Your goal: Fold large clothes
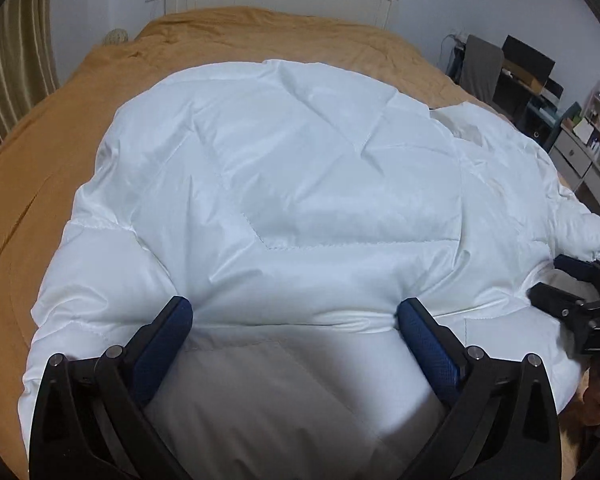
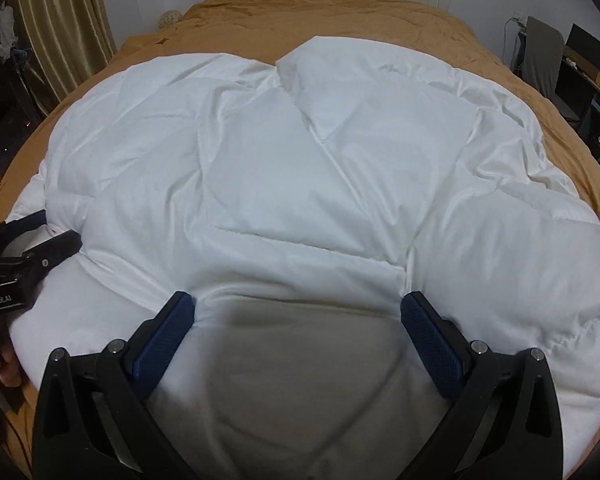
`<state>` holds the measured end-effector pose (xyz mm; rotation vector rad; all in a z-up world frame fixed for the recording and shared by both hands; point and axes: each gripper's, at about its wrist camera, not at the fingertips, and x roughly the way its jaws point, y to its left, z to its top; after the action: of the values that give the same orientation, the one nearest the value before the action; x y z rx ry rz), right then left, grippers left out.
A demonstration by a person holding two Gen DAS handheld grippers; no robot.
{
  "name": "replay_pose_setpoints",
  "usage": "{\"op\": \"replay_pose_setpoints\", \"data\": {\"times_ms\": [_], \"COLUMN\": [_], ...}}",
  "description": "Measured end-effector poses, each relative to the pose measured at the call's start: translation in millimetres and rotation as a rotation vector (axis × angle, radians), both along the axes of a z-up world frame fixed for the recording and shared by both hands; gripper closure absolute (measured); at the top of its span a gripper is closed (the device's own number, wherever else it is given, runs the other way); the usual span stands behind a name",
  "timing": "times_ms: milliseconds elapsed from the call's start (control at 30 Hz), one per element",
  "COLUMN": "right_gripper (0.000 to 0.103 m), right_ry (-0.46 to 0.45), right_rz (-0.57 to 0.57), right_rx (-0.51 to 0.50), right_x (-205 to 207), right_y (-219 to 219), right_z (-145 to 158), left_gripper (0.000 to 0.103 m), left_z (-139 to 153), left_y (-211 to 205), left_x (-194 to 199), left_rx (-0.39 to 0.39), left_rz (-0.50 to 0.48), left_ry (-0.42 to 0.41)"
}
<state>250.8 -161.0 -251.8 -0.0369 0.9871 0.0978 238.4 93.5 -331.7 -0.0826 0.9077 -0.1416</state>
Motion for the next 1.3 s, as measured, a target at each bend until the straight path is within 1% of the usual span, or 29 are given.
{"op": "replay_pose_setpoints", "data": {"times_ms": [67, 100, 133, 200, 267, 300, 333, 367, 433, 467, 500, 600, 667, 733, 800, 833, 933, 1000, 1067, 1100, 1133, 1167, 1200, 1233, 1267, 1300], "right_gripper": [0.001, 0.001, 0.001, 0.000, 0.000, 0.000, 0.000, 0.000, 0.000, 0.000, 0.000, 0.000, 0.000, 0.000, 0.001, 0.001, 0.000, 0.000, 0.000, 0.000, 0.000, 0.000, 0.000, 0.000, 0.000, 0.000], "right_ry": [0.000, -0.017, -0.034, -0.053, -0.027, 0.009, 0.040, 0.090, 0.176, 0.194, 0.203, 0.170, 0.165, 0.174, 0.138, 0.110, 0.059, 0.035, 0.037, 0.036, 0.042, 0.041, 0.019, -0.011, -0.023, -0.020], "right_rz": [-0.040, -0.069, -0.074, -0.035, -0.011, -0.003, -0.001, -0.009, -0.057, -0.085, -0.111, -0.171, -0.195, -0.211, -0.215, -0.198, -0.122, -0.087, -0.068, -0.072, -0.074, -0.073, -0.073, -0.080, -0.087, -0.098], "right_rx": [0.007, 0.012, 0.028, 0.046, 0.005, -0.024, -0.044, -0.062, -0.059, -0.046, -0.016, 0.047, 0.044, 0.041, 0.026, 0.022, 0.045, 0.032, -0.013, -0.043, -0.064, -0.058, -0.021, 0.009, 0.011, 0.012], "right_x": [-5.5, -6.5, -4.6, 11.2, 41.5, 64.3, 79.1, 95.5, 128.7, 144.0, 158.4, 183.9, 199.2, 204.4, 195.5, 181.8, 119.0, 65.4, 29.6, 14.3, 8.5, 2.8, -0.7, -3.6, -4.1, -2.2], "right_y": [-14.0, -19.8, -23.0, -15.6, -1.7, 6.7, 16.0, 22.2, 16.4, 9.2, 2.0, -22.3, -32.9, -41.4, -42.6, -42.3, -39.3, -40.7, -43.5, -47.6, -51.1, -56.2, -62.3, -66.5, -66.9, -66.2], "right_z": [13.5, 25.0, 35.5, 60.0, 68.4, 64.0, 52.1, 33.0, 2.3, -8.2, -13.0, -5.5, -4.4, -0.4, 15.2, 27.3, 57.5, 64.3, 53.9, 41.8, 29.5, 13.7, 4.1, -1.0, -2.7, -3.2], "left_gripper": [0.000, 0.000, 0.000, 0.000, 0.000, 0.000, 0.000, 0.000, 0.000, 0.000, 0.000, 0.000, 0.000, 0.000, 0.000, 0.000, 0.000, 0.000, 0.000, 0.000, 0.000, 0.000, 0.001, 0.001, 0.002, 0.000], "left_z": [-0.8, -1.0, -1.1, -0.5, -1.3, -0.7, -0.7, -0.5, -0.5, -0.3, -0.5, -1.0, -1.5, -2.6, -2.7, -2.8, -2.7, -2.8, -2.2, -1.7, -1.0, 0.6, 3.9, 9.5, 18.1, 27.7], "left_y": [-0.2, -2.9, -3.1, -4.0, -7.4, -6.3, -5.5, -4.1, -3.1, -3.0, -2.6, -3.0, -4.0, -5.5, -5.8, -6.2, -6.6, -7.5, -8.1, -8.5, -8.7, -8.9, -8.7, -8.6, -9.3, -12.1], "left_x": [-0.2, -0.5, -0.6, -0.4, -0.4, -1.6, -1.3, -0.6, -0.9, -0.8, -0.4, 0.0, -1.1, -3.1, -4.2, -4.3, -4.7, -5.5, -6.0, -6.4, -6.4, -7.5, -10.1, -16.0, -26.5, -40.4], "left_rx": [0.006, 0.006, 0.003, -0.001, -0.001, -0.002, -0.003, -0.005, -0.010, -0.012, -0.015, -0.017, -0.015, -0.014, -0.016, -0.017, -0.017, -0.017, -0.018, -0.017, -0.019, -0.023, -0.023, -0.025, -0.040, -0.069], "left_rz": [0.001, 0.002, 0.004, 0.006, 0.007, 0.005, 0.004, 0.000, -0.006, -0.008, -0.007, -0.004, -0.003, -0.004, -0.004, -0.004, -0.003, -0.002, -0.001, -0.001, -0.002, 0.002, 0.019, 0.045, 0.073, 0.079], "left_ry": [0.001, 0.003, 0.005, 0.005, 0.005, 0.006, 0.009, 0.011, 0.013, 0.015, 0.019, 0.023, 0.017, 0.017, 0.015, 0.015, 0.014, 0.014, 0.015, 0.015, 0.013, 0.013, 0.015, 0.011, -0.008, -0.042]}}
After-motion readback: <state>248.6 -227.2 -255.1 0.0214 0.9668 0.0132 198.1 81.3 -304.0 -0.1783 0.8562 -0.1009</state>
